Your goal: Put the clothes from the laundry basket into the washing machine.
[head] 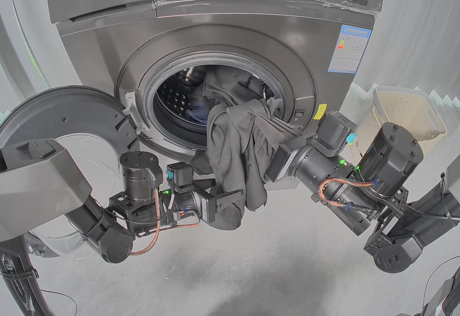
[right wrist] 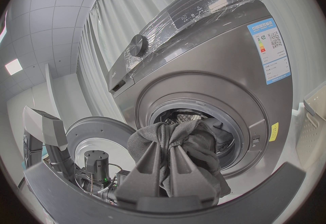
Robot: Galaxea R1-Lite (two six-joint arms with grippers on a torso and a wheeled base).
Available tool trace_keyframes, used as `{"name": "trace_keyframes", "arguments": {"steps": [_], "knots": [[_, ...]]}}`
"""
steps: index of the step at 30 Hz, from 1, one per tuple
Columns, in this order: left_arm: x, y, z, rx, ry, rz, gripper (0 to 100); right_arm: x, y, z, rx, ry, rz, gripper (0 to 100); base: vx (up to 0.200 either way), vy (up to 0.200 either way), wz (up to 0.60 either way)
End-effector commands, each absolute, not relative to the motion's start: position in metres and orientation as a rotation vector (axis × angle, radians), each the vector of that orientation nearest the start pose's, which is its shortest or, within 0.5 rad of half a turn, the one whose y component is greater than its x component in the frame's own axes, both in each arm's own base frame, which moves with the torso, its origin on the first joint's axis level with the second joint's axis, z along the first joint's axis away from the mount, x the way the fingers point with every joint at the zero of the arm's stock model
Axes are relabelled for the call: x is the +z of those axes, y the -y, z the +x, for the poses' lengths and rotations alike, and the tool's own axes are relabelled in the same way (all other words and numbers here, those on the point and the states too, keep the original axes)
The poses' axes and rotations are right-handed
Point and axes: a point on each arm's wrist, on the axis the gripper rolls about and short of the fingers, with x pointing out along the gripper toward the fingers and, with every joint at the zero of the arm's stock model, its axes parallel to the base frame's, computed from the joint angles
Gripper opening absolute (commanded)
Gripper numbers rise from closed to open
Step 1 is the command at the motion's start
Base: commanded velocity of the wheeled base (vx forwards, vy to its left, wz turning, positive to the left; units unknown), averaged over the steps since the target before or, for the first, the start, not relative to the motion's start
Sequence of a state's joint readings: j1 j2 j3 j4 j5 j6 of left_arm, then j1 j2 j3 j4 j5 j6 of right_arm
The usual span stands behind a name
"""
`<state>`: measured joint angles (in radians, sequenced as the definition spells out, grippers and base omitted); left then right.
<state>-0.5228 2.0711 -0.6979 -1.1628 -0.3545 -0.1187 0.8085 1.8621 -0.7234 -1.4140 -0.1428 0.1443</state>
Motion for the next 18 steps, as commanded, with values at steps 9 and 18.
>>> {"name": "trace_keyframes", "arguments": {"steps": [9,18], "knots": [[0.089,0.174,0.265,-0.879,-0.124,-0.101,0,0.180,-0.234,0.229,0.679,0.175,0.256,0,0.000,0.000,0.00],[0.127,0.153,0.229,-0.909,0.011,-0.121,0,0.155,-0.239,0.237,0.669,0.157,0.248,0,0.000,0.000,0.00]]}}
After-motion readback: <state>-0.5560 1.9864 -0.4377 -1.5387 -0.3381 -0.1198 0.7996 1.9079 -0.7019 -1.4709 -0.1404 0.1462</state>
